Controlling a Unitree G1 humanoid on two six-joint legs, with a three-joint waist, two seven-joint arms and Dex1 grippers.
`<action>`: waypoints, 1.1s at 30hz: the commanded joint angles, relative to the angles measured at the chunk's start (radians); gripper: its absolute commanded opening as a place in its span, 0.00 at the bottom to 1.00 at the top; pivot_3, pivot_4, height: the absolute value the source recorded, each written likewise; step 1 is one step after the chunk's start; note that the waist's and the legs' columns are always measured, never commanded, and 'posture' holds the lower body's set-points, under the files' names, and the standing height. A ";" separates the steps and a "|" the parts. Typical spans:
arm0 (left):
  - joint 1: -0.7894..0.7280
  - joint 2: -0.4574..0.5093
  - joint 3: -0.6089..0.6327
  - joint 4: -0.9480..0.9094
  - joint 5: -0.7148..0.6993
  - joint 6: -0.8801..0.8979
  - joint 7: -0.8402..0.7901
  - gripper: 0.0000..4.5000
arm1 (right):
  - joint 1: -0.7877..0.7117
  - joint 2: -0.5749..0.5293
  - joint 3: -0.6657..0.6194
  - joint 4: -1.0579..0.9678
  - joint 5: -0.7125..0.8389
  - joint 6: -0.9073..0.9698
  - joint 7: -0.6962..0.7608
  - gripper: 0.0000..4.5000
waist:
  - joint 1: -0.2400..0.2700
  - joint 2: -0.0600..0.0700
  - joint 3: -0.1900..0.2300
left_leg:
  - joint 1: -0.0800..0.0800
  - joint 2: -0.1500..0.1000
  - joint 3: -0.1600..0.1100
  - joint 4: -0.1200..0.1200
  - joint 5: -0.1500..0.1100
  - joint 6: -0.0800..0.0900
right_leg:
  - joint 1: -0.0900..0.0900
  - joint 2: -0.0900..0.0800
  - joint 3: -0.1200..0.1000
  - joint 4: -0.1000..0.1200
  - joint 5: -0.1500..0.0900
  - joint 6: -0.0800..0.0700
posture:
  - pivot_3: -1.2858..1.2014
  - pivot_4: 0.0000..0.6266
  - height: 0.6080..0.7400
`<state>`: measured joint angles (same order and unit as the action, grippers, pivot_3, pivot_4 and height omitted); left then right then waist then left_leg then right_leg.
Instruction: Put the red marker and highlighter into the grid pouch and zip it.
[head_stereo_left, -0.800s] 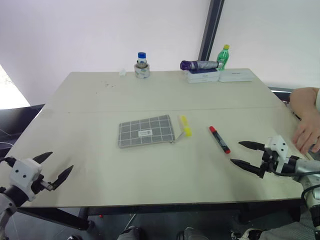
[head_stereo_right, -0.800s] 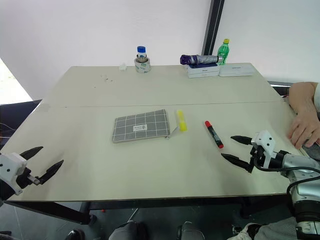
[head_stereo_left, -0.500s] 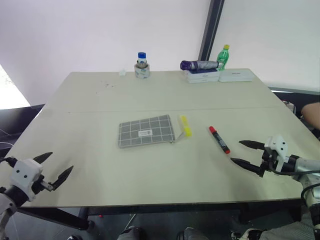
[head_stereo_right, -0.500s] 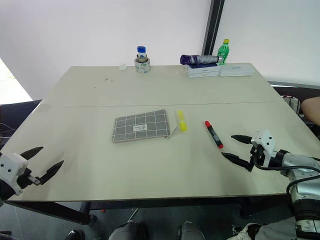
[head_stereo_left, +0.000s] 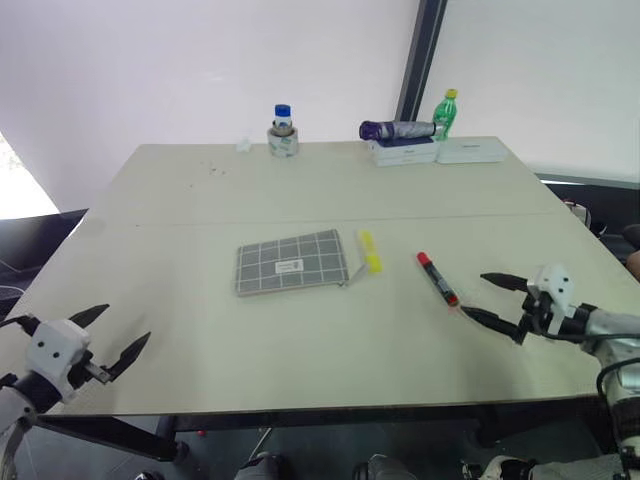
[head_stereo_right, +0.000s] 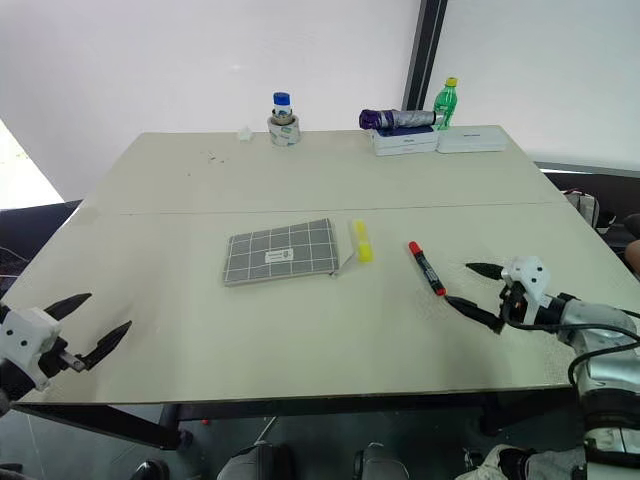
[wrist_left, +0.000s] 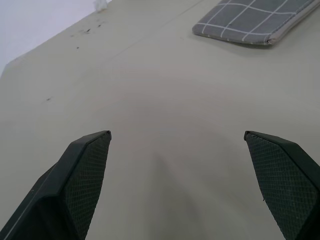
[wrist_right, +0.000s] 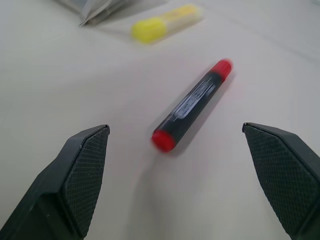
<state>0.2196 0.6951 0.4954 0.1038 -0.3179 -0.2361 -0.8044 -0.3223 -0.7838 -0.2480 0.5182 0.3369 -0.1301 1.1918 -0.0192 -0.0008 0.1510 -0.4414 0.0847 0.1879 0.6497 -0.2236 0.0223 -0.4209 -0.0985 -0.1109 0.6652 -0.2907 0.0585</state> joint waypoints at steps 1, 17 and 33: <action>-0.015 0.011 0.011 0.007 0.010 -0.038 0.007 1.00 | -0.026 0.004 -0.005 -0.013 0.011 0.009 -0.013 0.98 | 0.002 0.000 0.000 | 0.000 0.000 0.000 0.000 0.000 0.000 | 0.000 0.000 0.000 0.000 0.000 0.000 | 0.52 0.24 1.00; -0.421 0.081 -0.243 0.414 0.317 -0.400 0.056 1.00 | -0.337 0.385 0.234 0.024 -0.178 -0.009 -0.339 0.01 | 0.000 0.000 0.000 | -0.001 0.000 0.003 0.000 0.004 -0.007 | -0.001 0.003 0.000 0.002 0.001 0.000 | 0.52 0.24 1.00; -0.817 0.157 -0.659 0.808 0.963 -0.788 0.592 1.00 | -0.572 0.497 0.443 0.439 -0.547 -0.224 -0.733 0.01 | -0.005 0.000 0.000 | -0.003 -0.002 0.014 -0.002 0.005 -0.007 | -0.006 0.003 0.003 0.003 0.001 0.000 | 0.52 0.24 1.00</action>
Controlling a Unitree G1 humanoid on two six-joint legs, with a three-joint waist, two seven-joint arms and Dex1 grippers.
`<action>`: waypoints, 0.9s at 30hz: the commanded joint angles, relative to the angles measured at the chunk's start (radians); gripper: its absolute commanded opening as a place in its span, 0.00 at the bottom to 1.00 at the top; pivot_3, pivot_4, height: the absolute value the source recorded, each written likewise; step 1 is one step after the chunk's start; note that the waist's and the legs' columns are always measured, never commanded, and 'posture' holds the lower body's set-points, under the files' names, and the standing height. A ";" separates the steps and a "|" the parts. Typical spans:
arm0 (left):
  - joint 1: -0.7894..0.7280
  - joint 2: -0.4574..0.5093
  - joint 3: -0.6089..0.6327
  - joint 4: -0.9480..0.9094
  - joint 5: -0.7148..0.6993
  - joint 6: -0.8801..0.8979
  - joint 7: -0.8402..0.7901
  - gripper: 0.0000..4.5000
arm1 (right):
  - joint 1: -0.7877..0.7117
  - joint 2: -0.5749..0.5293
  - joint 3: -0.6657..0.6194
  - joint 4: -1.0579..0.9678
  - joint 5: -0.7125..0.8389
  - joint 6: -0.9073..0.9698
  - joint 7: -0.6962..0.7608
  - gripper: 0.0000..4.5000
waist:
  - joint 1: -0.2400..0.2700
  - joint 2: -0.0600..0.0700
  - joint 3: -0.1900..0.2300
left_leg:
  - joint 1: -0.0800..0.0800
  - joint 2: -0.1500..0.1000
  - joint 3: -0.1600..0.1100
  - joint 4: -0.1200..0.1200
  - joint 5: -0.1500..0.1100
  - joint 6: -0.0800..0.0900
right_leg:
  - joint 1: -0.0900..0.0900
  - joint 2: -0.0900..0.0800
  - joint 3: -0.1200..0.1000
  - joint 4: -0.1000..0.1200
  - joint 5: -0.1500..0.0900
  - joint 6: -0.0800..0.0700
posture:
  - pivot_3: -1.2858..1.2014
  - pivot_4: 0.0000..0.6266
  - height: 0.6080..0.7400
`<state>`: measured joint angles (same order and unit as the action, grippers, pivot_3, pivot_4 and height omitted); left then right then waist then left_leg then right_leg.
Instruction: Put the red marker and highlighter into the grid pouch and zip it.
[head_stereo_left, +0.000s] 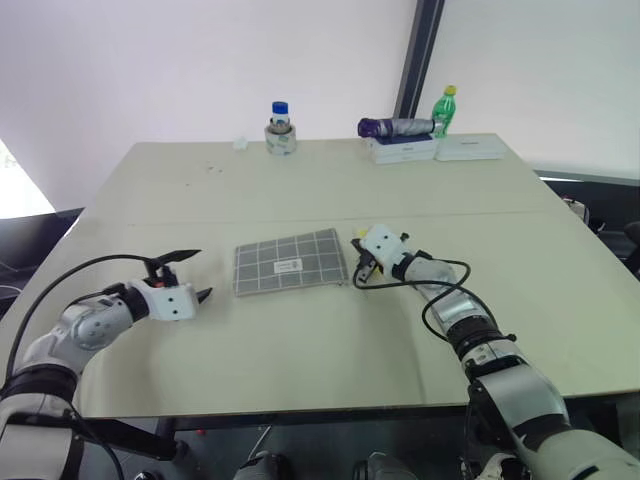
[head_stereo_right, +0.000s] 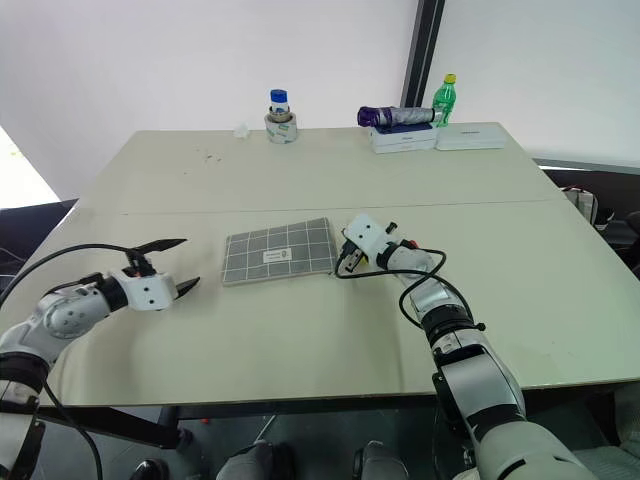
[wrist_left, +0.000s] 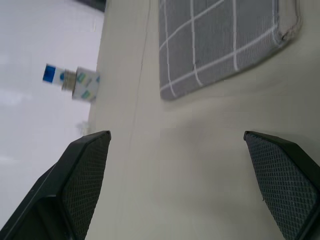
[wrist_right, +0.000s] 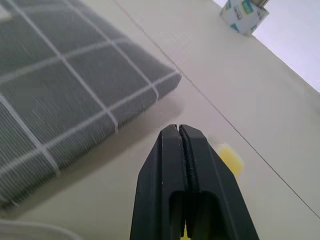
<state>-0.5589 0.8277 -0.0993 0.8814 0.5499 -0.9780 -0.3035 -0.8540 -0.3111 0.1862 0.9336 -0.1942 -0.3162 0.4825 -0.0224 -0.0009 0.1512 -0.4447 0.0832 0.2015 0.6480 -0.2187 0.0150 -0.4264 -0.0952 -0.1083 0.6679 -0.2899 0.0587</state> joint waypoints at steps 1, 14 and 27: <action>-0.051 0.023 -0.086 0.045 0.120 -0.052 0.119 1.00 | -0.045 0.027 0.023 0.035 -0.032 -0.046 -0.026 0.01 | -0.001 0.000 0.000 | 0.000 0.000 0.000 0.000 0.001 -0.001 | 0.000 0.001 0.000 0.001 0.000 0.000 | 0.52 0.24 1.00; -0.147 -0.004 -0.296 0.160 0.279 -0.110 0.348 1.00 | -0.078 0.071 0.083 0.124 -0.108 -0.105 -0.064 0.01 | 0.008 0.001 0.000 | 0.002 0.001 0.001 0.000 0.001 -0.002 | 0.000 0.001 0.001 0.003 0.000 0.000 | 0.52 0.24 1.00; -0.137 -0.013 -0.304 0.193 0.165 -0.178 0.252 0.68 | -0.088 0.067 0.078 0.138 -0.108 -0.134 -0.048 0.00 | 0.005 0.001 0.000 | 0.002 0.001 0.001 0.000 0.001 -0.002 | 0.000 0.001 0.001 0.003 0.000 0.000 | 0.52 0.24 1.00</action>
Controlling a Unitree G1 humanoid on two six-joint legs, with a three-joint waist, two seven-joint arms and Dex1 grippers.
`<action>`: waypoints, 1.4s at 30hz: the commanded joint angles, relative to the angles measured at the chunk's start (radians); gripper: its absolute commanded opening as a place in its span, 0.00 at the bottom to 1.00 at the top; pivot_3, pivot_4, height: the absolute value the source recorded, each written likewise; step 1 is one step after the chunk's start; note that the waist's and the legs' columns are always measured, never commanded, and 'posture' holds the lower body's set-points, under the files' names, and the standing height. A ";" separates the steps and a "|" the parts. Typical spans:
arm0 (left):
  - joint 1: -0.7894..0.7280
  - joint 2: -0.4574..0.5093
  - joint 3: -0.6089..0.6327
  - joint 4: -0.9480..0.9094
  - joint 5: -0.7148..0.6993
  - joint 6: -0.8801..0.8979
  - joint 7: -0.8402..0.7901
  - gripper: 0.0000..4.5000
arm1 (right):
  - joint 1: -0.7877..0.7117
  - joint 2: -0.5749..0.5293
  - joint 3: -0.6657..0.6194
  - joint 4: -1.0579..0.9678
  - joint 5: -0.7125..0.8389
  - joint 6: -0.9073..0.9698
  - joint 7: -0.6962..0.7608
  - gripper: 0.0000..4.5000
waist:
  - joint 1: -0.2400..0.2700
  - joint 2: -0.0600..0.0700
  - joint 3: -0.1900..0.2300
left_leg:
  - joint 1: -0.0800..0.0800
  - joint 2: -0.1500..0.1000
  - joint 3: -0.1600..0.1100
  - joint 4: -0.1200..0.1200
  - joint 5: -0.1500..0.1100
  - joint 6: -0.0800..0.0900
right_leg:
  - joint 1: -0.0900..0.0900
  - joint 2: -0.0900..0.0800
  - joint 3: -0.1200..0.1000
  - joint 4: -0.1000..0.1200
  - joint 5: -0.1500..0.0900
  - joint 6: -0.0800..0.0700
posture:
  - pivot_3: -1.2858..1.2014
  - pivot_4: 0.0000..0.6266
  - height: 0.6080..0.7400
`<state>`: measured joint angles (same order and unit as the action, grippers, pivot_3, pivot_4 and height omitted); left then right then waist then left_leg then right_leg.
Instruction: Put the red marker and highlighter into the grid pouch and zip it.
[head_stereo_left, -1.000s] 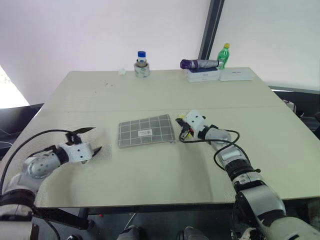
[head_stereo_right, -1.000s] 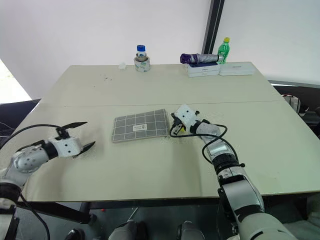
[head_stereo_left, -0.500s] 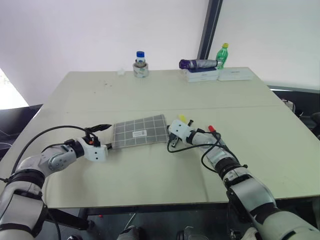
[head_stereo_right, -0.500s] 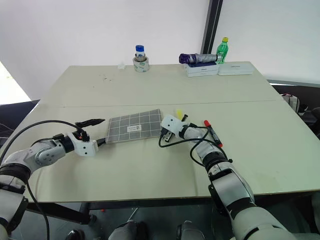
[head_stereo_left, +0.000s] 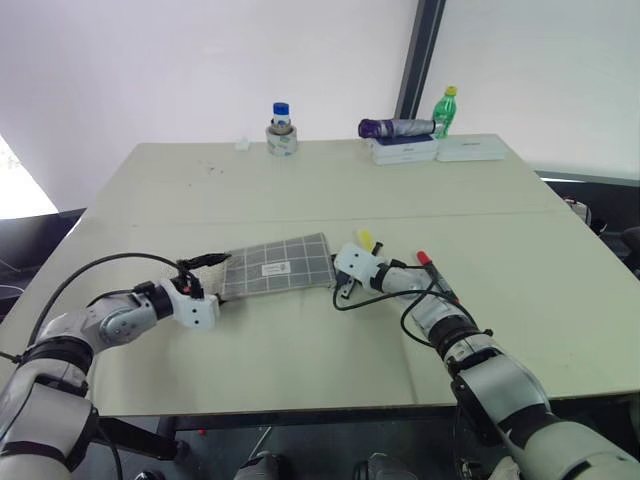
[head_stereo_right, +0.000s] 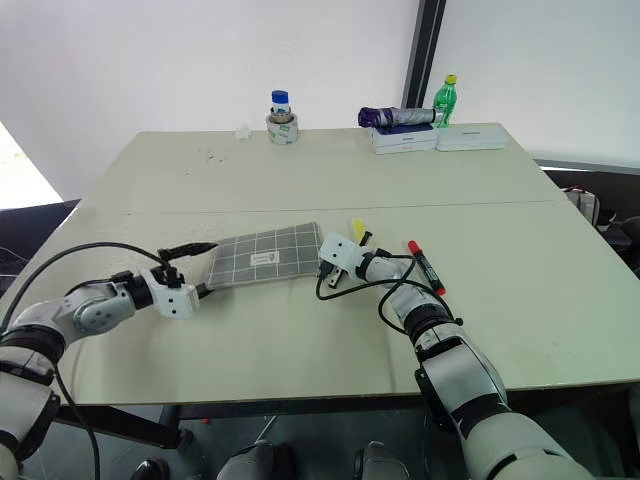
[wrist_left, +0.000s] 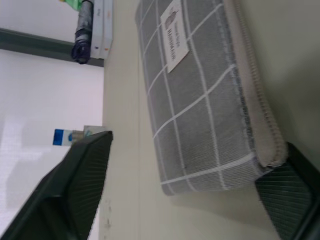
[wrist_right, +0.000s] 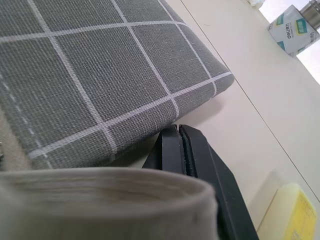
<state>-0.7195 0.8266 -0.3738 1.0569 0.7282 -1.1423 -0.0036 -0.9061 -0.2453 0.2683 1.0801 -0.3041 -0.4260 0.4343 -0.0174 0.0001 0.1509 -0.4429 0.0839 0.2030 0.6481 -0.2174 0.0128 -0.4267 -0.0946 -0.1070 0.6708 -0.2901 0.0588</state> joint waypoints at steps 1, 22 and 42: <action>0.025 -0.015 -0.028 0.022 -0.027 -0.017 -0.060 0.57 | -0.036 0.000 -0.005 -0.009 0.003 -0.026 0.002 0.00 | -0.001 0.000 0.000 | 0.000 0.000 0.000 0.000 0.000 0.000 | 0.000 0.000 0.000 0.000 0.000 0.000 | 0.52 0.24 1.00; 0.370 0.010 0.214 -0.416 -0.622 0.185 -0.411 0.00 | 0.149 -0.113 -0.165 -0.485 0.264 0.178 0.321 0.99 | -0.025 0.002 -0.001 | 0.000 0.001 -0.004 0.000 0.000 0.000 | 0.000 0.000 0.001 0.000 -0.001 0.001 | 0.52 0.24 1.00; 0.728 -0.092 0.407 -1.015 -0.667 0.651 -0.410 0.00 | 0.503 -0.174 -0.126 -1.144 0.541 0.900 0.424 0.99 | -0.020 0.000 0.000 | 0.000 0.001 -0.011 0.001 -0.004 0.006 | 0.002 -0.001 -0.001 0.001 0.000 0.001 | 0.52 0.24 1.00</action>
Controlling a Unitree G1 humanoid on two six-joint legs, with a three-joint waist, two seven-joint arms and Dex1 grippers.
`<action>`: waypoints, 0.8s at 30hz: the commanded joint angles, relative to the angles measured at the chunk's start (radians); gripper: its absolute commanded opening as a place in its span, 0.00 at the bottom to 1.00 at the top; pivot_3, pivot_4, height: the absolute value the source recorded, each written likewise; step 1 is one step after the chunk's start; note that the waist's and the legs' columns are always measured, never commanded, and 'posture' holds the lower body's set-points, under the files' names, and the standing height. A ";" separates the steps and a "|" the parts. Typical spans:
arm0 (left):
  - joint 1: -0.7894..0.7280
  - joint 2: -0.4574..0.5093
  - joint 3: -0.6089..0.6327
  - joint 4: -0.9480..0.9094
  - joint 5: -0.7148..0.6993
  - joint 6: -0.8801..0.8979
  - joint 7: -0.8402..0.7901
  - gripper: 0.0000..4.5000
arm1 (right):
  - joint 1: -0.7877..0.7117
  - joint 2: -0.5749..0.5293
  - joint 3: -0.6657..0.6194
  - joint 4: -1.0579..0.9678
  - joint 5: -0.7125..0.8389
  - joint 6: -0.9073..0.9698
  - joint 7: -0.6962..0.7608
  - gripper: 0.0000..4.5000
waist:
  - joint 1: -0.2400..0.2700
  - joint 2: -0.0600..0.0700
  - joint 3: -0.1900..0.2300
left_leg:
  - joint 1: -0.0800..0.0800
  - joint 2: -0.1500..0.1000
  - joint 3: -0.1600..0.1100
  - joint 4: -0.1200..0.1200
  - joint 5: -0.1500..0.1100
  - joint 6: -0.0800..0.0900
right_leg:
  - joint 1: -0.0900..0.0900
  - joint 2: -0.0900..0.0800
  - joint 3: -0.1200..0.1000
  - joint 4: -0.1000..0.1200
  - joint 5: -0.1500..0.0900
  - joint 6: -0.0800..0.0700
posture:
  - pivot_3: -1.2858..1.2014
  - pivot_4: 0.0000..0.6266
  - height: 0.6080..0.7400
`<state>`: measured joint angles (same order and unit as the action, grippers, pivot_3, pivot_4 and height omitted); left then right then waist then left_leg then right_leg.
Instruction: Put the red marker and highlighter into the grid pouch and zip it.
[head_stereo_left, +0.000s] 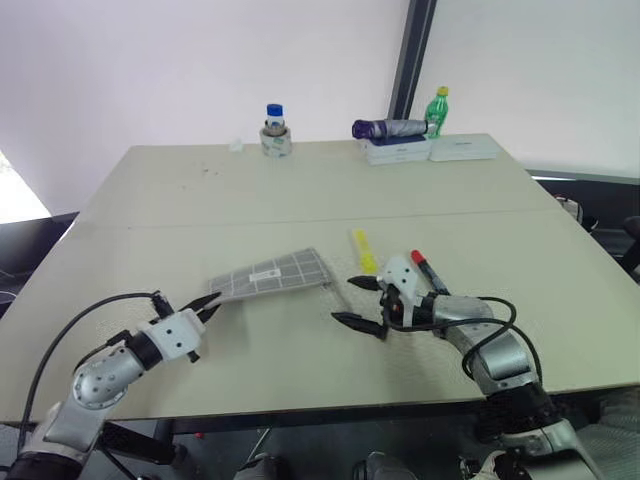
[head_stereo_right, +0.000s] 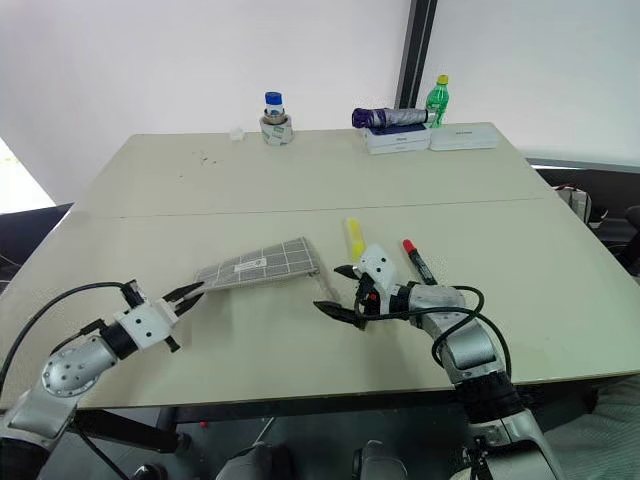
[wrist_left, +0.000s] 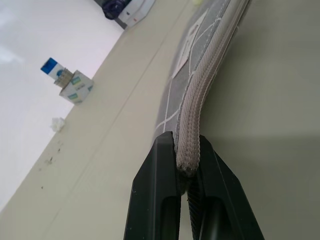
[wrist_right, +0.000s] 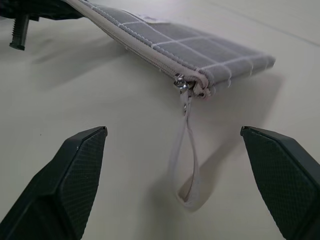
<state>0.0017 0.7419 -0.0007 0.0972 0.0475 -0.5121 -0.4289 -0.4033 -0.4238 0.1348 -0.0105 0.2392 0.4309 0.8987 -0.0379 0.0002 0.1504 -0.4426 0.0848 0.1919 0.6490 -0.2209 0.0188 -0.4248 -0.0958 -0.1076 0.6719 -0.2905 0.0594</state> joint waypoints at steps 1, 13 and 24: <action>0.008 -0.014 0.034 -0.063 0.018 0.030 0.015 0.00 | 0.001 0.018 0.017 -0.042 -0.022 0.042 -0.071 0.99 | 0.000 0.000 0.000 | 0.000 0.000 0.000 0.000 0.000 0.000 | 0.000 0.000 0.000 0.000 0.000 0.000 | 0.52 0.24 1.00; 0.008 -0.048 0.049 -0.093 0.037 0.067 0.005 0.00 | -0.008 0.112 0.098 -0.021 -0.046 0.067 -0.143 0.21 | 0.000 0.000 0.000 | 0.000 0.000 0.000 0.000 0.000 0.000 | 0.000 0.000 0.000 0.000 0.000 0.000 | 0.52 0.24 1.00; 0.004 -0.122 0.012 -0.144 0.076 0.116 0.010 0.00 | -0.167 0.154 0.249 0.069 -0.172 -0.059 -0.127 0.01 | -0.003 0.000 0.000 | 0.000 0.000 0.000 0.000 0.000 0.000 | 0.000 0.000 0.000 0.000 0.000 0.000 | 0.52 0.24 1.00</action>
<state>0.0077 0.6233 0.0156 -0.0048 0.1205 -0.3972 -0.4275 -0.5468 -0.2876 0.3559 0.0467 0.0861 0.4150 0.7643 -0.0410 0.0000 0.1503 -0.4428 0.0847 0.1920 0.6488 -0.2206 0.0181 -0.4247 -0.0956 -0.1080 0.6718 -0.2906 0.0594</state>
